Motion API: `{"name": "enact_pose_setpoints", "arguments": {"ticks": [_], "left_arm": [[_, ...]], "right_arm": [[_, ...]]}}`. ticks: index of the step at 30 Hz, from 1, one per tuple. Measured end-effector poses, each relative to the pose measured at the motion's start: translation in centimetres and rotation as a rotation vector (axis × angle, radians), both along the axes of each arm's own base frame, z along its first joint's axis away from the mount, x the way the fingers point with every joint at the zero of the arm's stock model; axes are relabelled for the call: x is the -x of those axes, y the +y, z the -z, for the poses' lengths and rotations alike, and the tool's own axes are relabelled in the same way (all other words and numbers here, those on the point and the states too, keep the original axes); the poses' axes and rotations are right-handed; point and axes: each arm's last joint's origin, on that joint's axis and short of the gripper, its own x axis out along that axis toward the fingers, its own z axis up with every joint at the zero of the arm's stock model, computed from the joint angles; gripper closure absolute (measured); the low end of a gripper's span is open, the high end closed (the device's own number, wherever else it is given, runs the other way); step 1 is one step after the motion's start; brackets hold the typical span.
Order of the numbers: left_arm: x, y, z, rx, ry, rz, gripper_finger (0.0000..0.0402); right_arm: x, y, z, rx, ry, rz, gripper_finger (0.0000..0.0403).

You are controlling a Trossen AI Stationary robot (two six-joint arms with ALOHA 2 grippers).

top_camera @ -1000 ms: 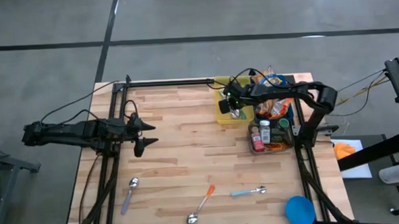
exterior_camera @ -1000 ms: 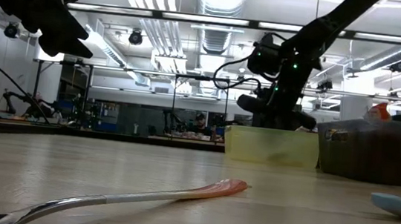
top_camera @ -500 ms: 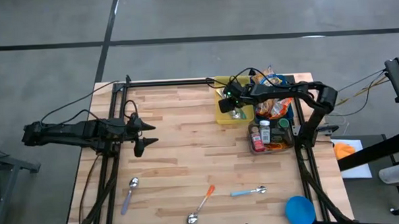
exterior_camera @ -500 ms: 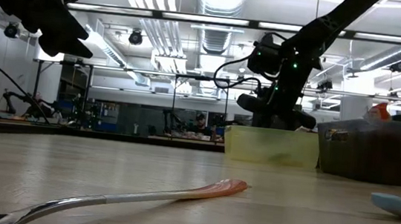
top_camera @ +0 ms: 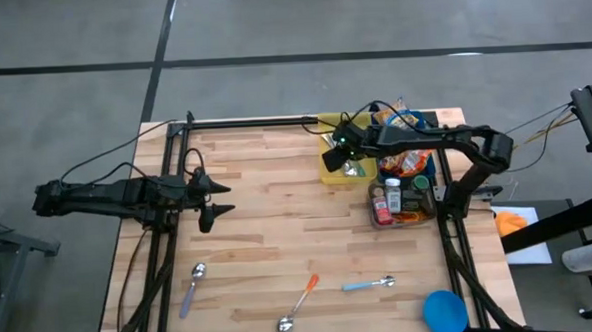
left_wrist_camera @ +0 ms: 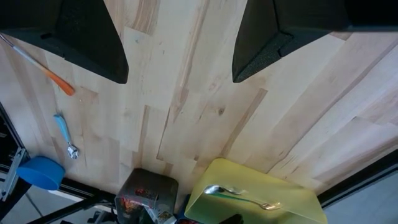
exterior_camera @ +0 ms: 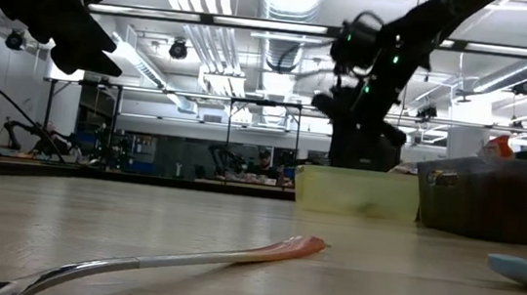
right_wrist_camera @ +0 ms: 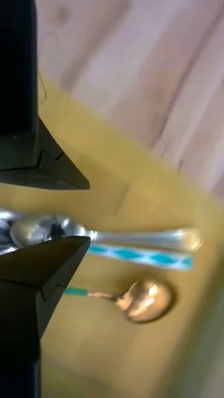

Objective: Pick & Place Food Item
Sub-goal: Put the blue spoon into the yellow bin

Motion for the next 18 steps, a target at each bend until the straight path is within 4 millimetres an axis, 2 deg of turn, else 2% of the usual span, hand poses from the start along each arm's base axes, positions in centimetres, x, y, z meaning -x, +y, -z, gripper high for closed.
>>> {"name": "enact_pose_setpoints", "arguments": {"ticks": [7,12,18], "left_arm": [[0.0,0.0,0.0,0.000,0.000,0.000,0.0112],[0.0,0.0,0.0,0.000,-0.001,0.000,0.0112],[0.0,0.0,0.0,0.000,0.000,0.000,0.0112]], "right_arm": [[-0.1,4.7,-4.6,0.175,-0.061,-0.331,0.0273],[0.7,8.6,-7.7,0.302,-0.114,-0.565,0.0273],[1.4,13.4,-9.2,0.304,-0.210,-0.699,0.0273]]}}
